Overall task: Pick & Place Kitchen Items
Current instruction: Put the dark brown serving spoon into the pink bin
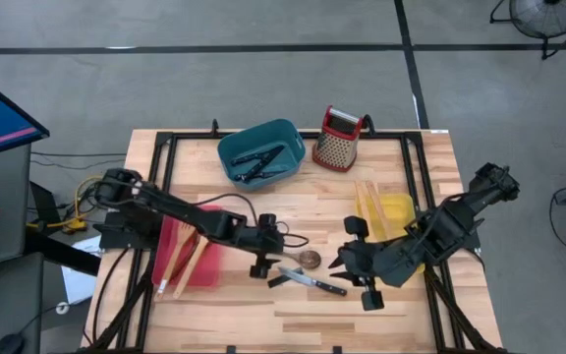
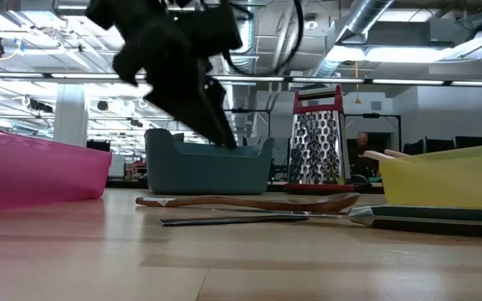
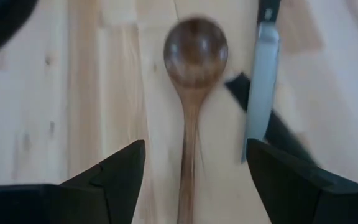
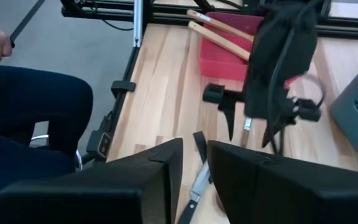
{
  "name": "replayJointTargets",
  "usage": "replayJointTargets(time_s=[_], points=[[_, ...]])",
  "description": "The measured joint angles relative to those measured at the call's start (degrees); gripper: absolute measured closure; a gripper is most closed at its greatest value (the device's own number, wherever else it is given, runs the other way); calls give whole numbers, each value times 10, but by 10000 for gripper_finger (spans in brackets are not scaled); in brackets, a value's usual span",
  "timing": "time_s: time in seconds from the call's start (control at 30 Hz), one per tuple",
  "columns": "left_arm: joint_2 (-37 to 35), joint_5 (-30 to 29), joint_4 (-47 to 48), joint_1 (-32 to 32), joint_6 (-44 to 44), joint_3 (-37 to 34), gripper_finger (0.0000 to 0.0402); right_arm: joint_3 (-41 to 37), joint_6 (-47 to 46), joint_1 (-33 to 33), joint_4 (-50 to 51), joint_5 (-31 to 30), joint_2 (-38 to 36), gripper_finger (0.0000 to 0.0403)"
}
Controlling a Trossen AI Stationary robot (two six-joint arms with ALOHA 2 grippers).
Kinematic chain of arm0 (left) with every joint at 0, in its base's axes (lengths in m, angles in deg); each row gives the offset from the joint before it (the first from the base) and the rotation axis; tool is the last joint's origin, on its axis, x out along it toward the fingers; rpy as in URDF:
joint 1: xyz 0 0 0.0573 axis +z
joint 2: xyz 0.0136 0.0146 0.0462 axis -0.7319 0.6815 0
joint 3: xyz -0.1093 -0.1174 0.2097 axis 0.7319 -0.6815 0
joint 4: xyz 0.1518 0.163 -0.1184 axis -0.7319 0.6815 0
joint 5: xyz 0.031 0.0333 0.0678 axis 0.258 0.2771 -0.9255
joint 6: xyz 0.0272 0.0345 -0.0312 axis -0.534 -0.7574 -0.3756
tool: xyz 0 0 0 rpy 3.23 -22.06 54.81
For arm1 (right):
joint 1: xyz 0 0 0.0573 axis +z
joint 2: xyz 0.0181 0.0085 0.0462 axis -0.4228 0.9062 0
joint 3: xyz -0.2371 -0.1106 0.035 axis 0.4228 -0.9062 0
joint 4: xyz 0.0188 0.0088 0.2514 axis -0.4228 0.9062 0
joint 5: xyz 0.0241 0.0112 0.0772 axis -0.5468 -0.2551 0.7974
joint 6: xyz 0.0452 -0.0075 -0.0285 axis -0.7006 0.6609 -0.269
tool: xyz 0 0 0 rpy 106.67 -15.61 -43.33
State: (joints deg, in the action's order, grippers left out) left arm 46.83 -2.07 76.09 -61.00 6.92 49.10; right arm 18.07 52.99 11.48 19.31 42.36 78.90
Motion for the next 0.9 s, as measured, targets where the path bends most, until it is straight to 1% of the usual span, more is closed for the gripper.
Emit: replayJointTargets(time_s=[0.07, 0.33, 0.47, 0.6, 0.9], points=[[18, 8, -1, 3, -8, 0, 144, 0, 0, 5, 0, -6, 0, 316], [83, 5, -2, 5, -20, -1, 147, 0, -15, 11, 3, -11, 0, 316], [89, 22, -13, 8, -18, -11, 167, 0, -24, 11, 5, -12, 0, 316], [84, 31, -22, 12, 6, -33, 219, 0, -25, 11, 7, -12, 0, 316], [83, 17, -24, 16, 19, -40, 374, 0, -28, 10, 6, -13, 0, 316]])
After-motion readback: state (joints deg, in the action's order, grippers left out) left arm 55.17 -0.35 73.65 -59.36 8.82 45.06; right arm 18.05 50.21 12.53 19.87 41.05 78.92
